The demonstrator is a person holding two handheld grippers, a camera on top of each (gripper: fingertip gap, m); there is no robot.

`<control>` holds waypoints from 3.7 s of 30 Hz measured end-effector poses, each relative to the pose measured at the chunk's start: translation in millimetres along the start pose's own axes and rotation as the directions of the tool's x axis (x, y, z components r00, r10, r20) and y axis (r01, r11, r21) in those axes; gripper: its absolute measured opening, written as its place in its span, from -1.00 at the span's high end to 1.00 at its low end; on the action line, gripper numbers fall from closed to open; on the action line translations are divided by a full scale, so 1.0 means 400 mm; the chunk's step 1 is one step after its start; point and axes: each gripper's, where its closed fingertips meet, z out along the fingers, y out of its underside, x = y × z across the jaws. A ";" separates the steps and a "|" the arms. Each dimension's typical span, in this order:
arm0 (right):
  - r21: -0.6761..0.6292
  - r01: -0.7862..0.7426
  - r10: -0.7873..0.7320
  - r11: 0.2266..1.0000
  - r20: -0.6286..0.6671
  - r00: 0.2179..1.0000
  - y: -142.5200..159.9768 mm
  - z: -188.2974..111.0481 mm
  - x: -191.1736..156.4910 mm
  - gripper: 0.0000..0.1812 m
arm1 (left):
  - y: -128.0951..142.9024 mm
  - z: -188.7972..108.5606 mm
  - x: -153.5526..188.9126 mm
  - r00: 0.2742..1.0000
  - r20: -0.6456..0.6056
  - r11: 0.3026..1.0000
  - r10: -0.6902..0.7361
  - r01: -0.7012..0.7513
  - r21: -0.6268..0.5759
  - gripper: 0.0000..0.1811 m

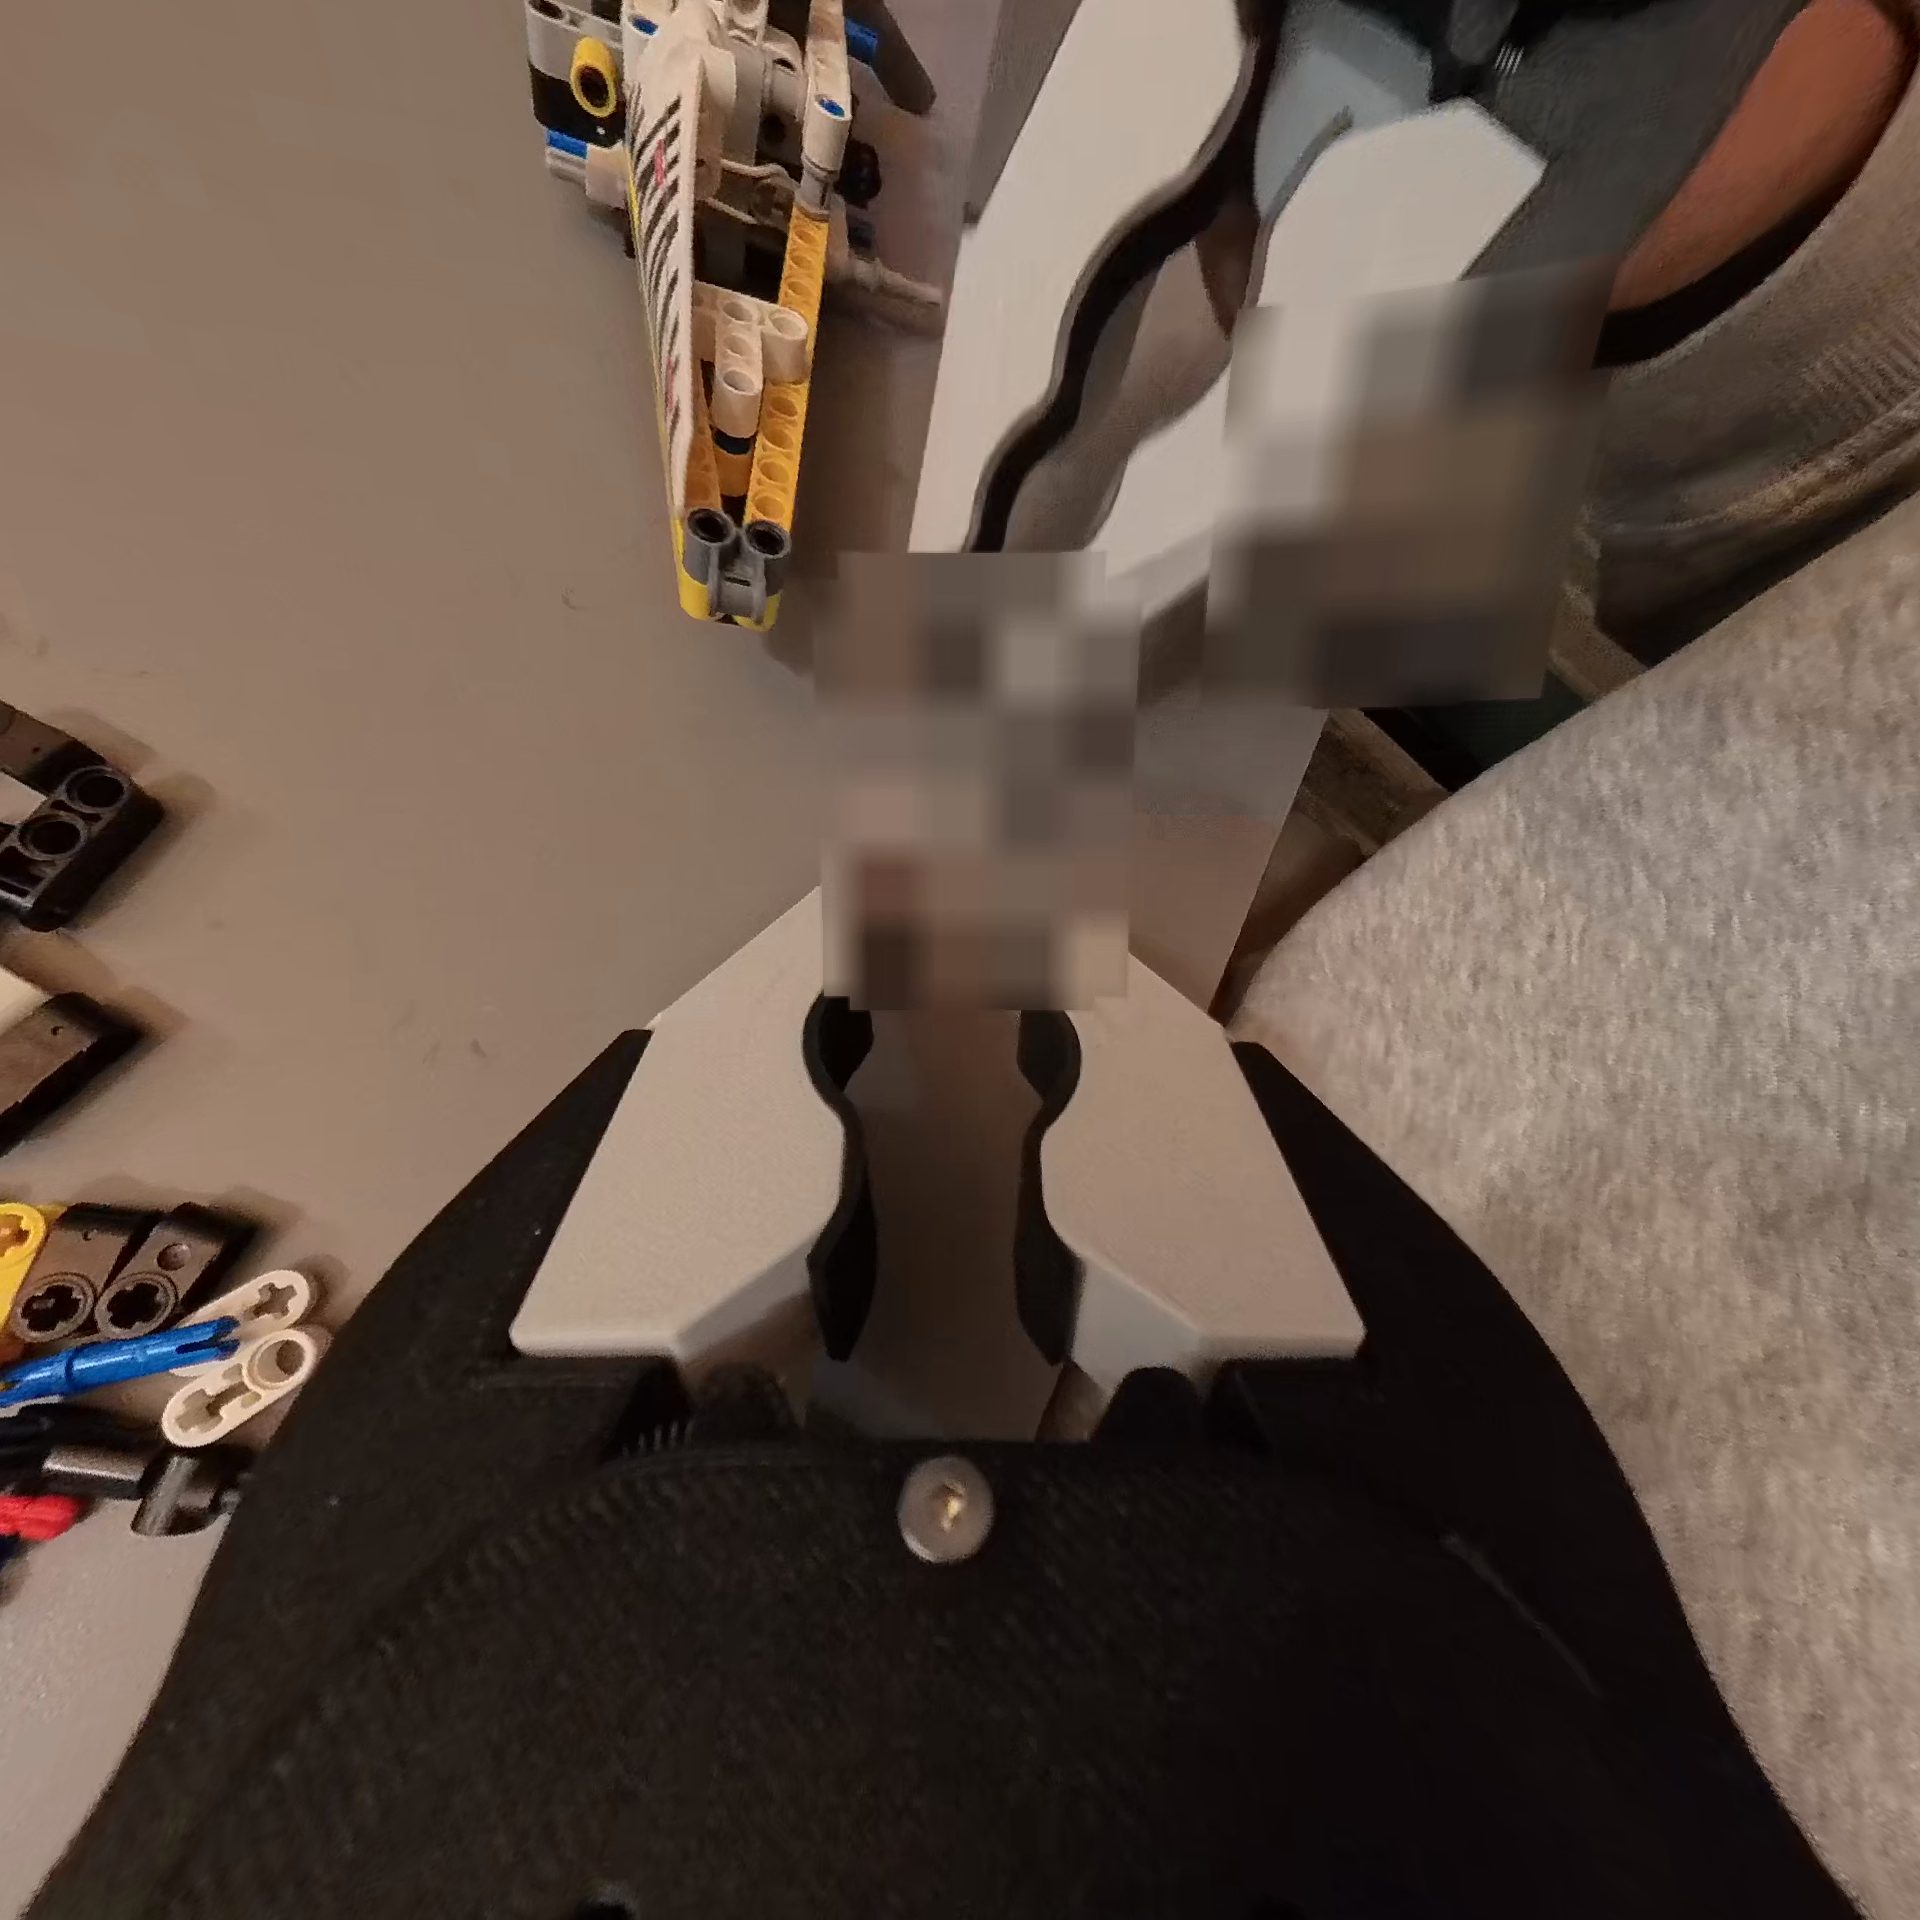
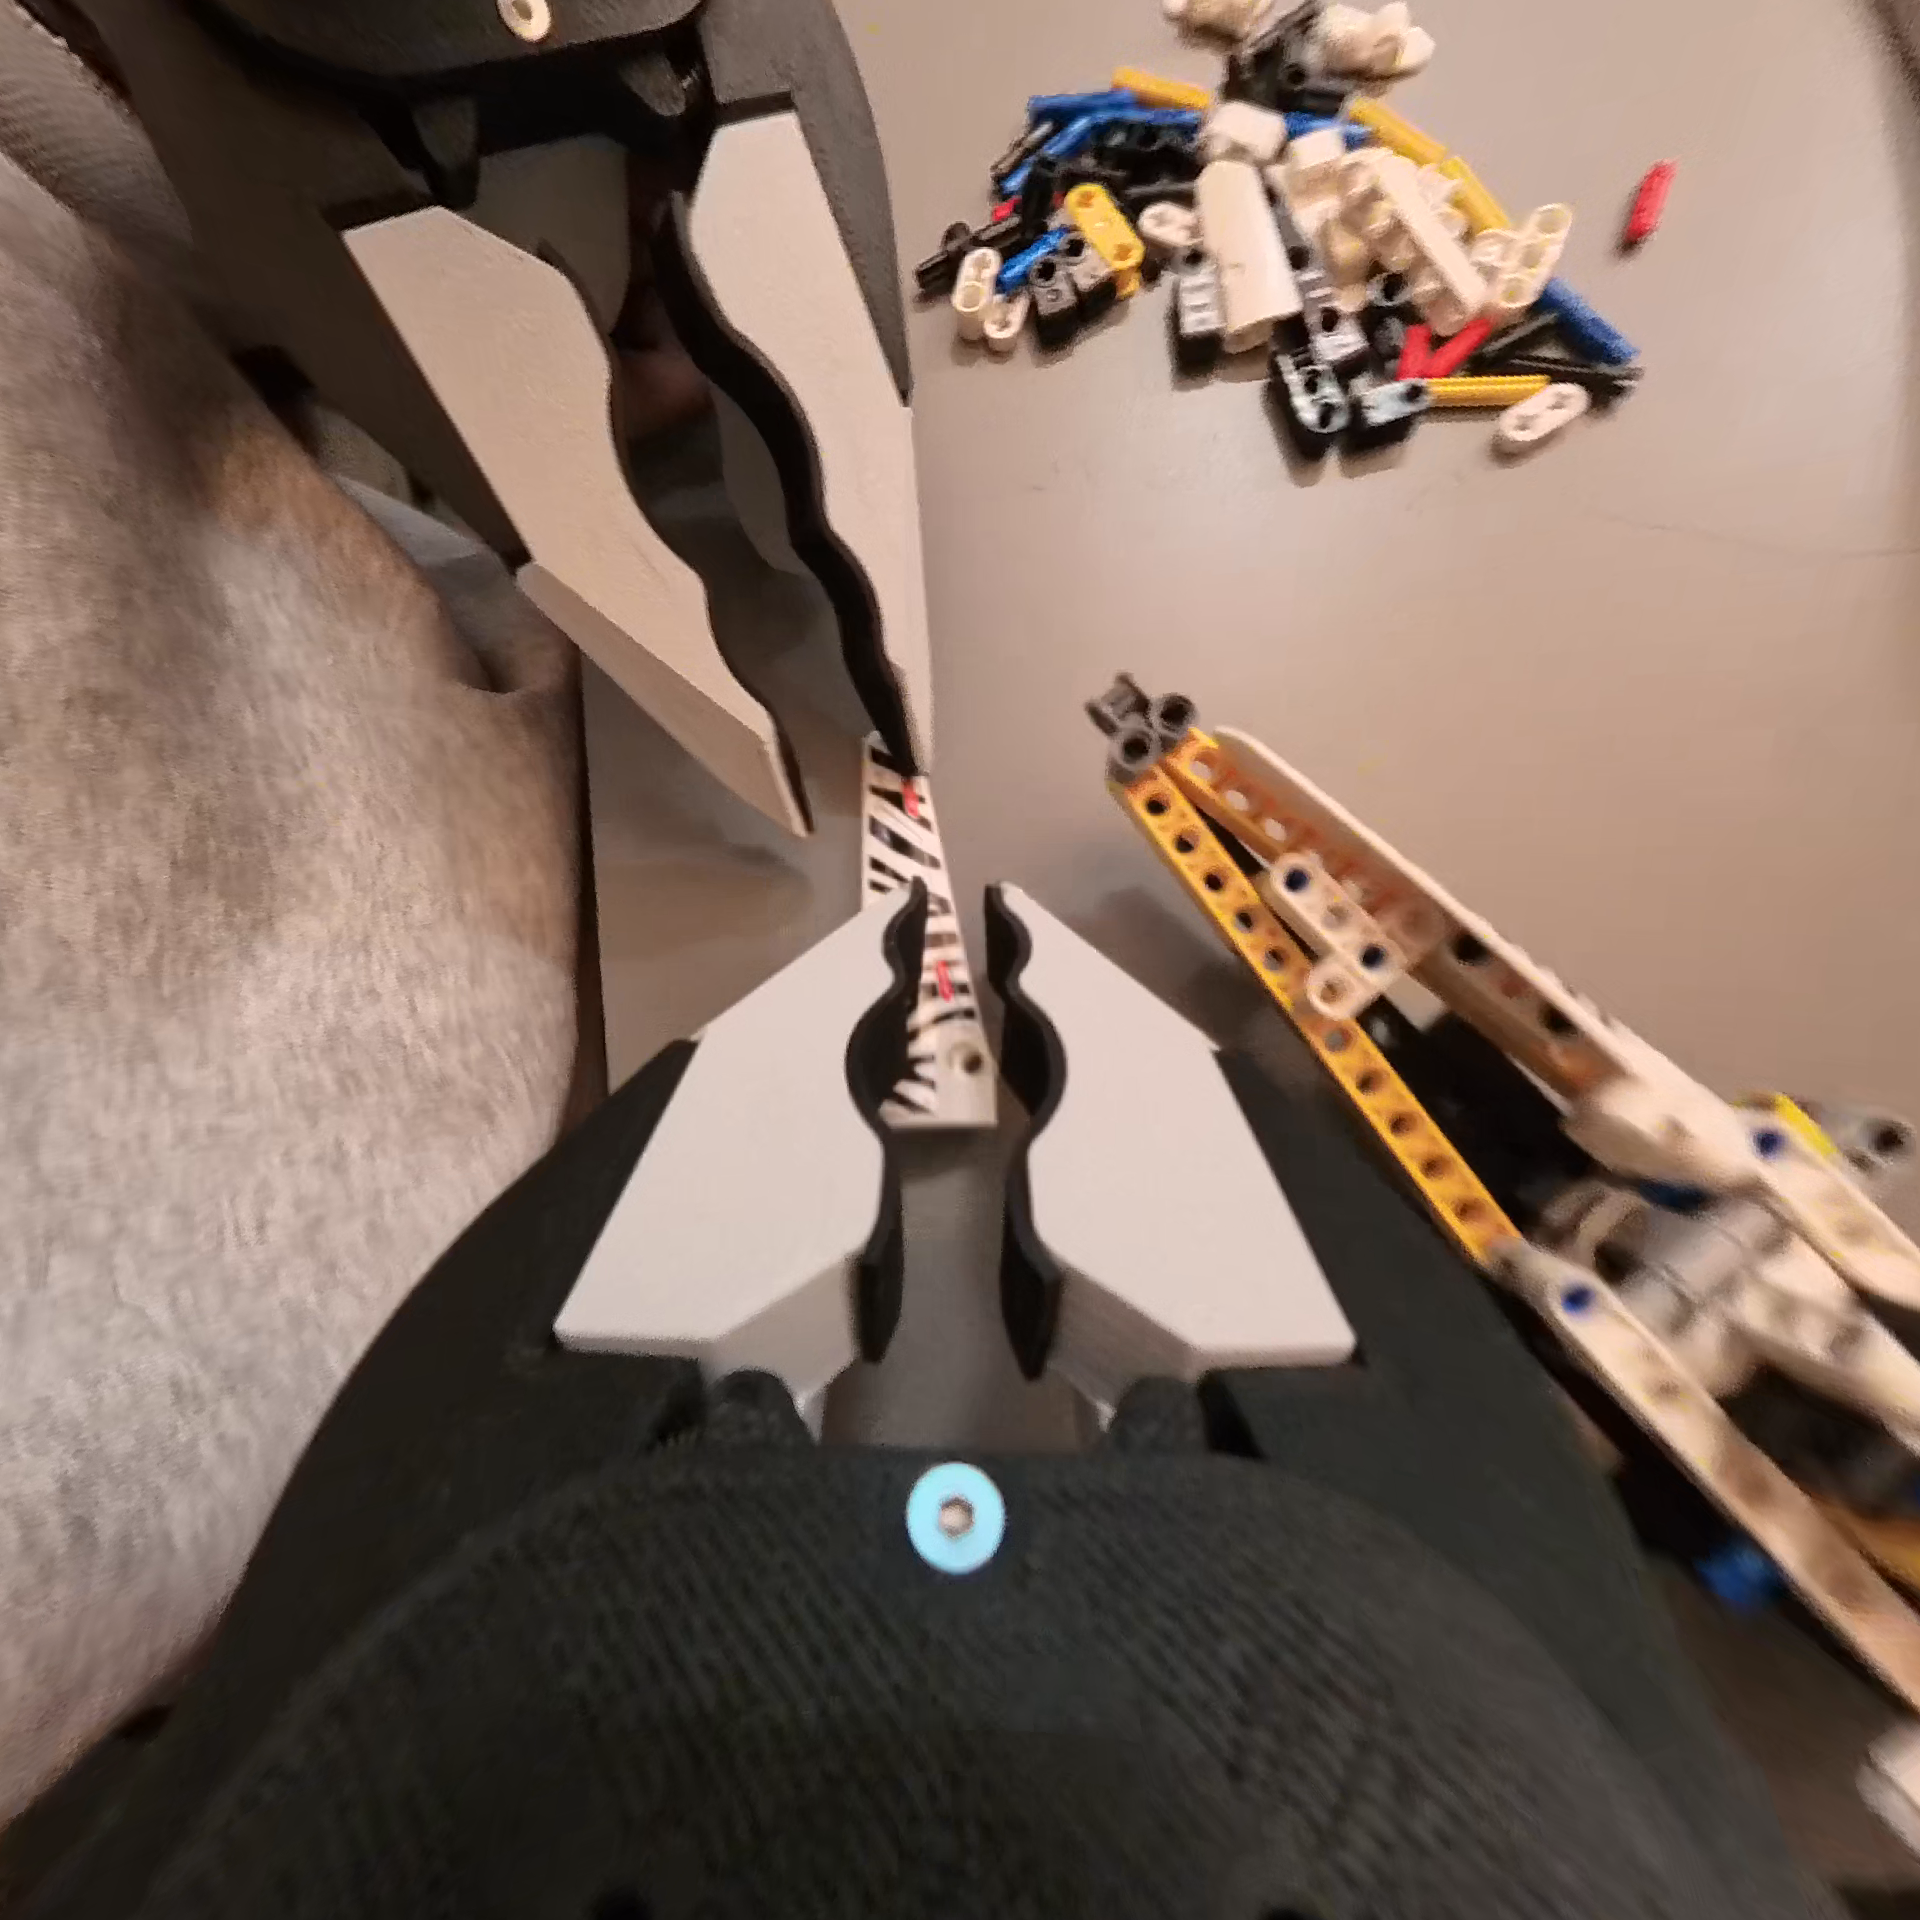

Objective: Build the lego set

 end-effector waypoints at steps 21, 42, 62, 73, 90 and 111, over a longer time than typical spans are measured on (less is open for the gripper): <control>0.035 -0.132 0.133 0.991 -0.027 0.991 0.076 -0.056 -0.016 0.97 | -0.004 0.028 0.023 0.998 0.016 0.998 0.062 -0.062 -0.020 0.97; 0.042 -0.142 0.145 0.989 -0.080 0.986 0.077 -0.059 0.010 0.99 | -0.004 0.028 0.023 0.999 0.009 0.999 0.050 -0.050 -0.018 0.96; 0.055 -0.103 0.107 0.993 -0.068 0.992 0.056 -0.046 -0.015 0.98 | -0.003 0.029 0.023 0.999 0.004 0.999 0.038 -0.038 -0.013 0.97; 0.078 -0.105 0.108 0.991 -0.038 0.993 0.045 -0.056 -0.025 0.98 | -0.003 0.029 0.023 0.999 0.000 0.999 0.035 -0.035 -0.013 0.96; -0.015 -0.069 0.069 0.997 -0.020 0.997 0.070 -0.043 -0.034 0.97 | -0.003 0.028 0.024 1.000 -0.014 1.000 0.018 -0.018 -0.014 0.97; -0.036 -0.088 0.085 0.995 -0.072 0.994 0.066 -0.033 0.026 0.93 | -0.004 0.028 0.023 0.999 -0.037 1.000 -0.014 0.014 -0.012 0.97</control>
